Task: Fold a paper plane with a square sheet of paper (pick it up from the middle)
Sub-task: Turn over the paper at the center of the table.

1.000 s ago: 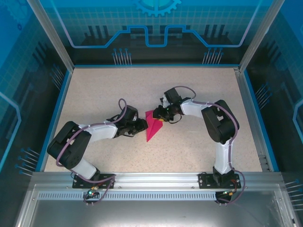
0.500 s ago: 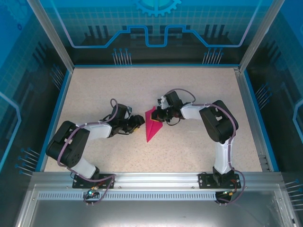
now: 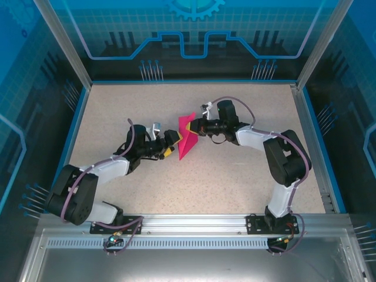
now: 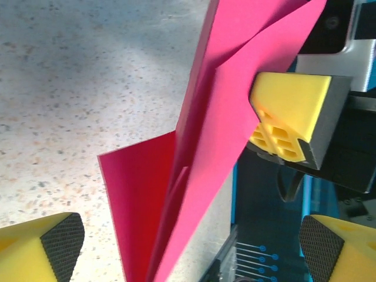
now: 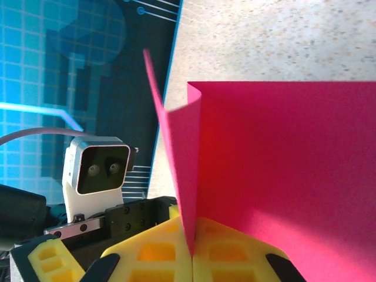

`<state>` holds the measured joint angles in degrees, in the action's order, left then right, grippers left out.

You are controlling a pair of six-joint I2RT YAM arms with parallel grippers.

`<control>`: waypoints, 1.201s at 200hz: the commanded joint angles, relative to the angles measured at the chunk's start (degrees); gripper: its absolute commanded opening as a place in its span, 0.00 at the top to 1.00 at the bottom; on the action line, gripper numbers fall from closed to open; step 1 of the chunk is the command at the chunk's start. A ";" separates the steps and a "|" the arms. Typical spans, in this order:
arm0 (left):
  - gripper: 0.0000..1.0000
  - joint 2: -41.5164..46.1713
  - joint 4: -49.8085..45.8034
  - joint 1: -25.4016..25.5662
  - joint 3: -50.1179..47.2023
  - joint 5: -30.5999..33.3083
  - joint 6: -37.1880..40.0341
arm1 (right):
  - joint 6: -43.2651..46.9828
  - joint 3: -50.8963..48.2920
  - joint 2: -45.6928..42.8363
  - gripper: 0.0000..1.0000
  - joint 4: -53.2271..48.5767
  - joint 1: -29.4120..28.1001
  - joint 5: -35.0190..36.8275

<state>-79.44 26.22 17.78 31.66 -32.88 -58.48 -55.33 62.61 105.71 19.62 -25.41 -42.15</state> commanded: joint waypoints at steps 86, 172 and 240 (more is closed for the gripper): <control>0.23 -3.92 14.50 1.87 -1.16 -5.69 -7.03 | -8.11 2.17 -0.77 0.93 4.95 0.09 -6.08; 0.59 2.35 17.16 2.74 -3.84 0.41 -6.29 | -11.73 1.02 -0.02 0.93 8.63 0.20 -7.45; 0.54 3.20 13.42 2.79 -3.19 2.21 -5.33 | -8.50 1.11 -0.54 0.93 5.16 -0.12 -9.30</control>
<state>-76.53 40.49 20.32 28.60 -32.14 -64.99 -65.95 63.42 105.71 26.52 -25.45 -48.99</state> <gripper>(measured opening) 0.467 0.075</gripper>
